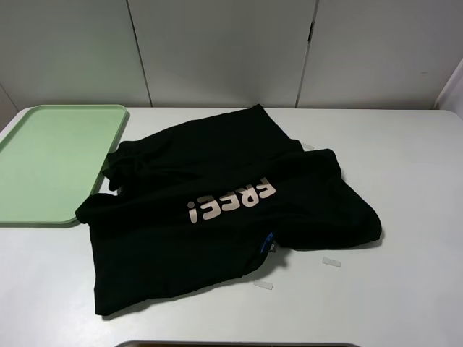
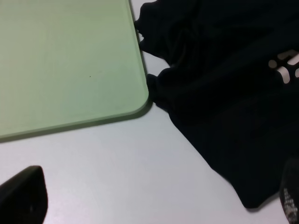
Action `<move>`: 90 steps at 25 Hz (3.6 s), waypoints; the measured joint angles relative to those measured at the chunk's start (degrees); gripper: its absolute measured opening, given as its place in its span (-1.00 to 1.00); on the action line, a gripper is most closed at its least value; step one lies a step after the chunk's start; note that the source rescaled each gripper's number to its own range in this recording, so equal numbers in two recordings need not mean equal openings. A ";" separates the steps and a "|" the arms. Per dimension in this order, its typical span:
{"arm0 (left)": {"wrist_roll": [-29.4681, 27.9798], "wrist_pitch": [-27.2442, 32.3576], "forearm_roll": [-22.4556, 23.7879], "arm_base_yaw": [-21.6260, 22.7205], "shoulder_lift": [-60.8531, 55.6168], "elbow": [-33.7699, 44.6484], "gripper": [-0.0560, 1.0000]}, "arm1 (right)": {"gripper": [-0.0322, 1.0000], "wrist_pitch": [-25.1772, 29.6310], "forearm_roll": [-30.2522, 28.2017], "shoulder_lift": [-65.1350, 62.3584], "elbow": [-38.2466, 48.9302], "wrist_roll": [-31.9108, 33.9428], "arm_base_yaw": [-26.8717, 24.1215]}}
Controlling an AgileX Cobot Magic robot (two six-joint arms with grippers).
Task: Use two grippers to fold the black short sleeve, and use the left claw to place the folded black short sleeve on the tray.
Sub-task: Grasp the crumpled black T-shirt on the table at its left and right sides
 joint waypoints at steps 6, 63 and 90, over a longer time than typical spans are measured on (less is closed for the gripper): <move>-0.05 0.00 -0.74 0.00 1.83 -2.35 0.98 | 1.00 0.39 2.27 2.24 -1.39 0.00 0.00; 15.71 -1.83 9.65 -33.11 77.62 -27.56 0.95 | 1.00 -10.72 0.15 90.15 -32.93 -53.27 31.98; 15.92 -16.43 24.01 -33.11 101.80 -27.56 0.93 | 1.00 -24.54 -3.07 103.40 -32.93 -76.20 26.67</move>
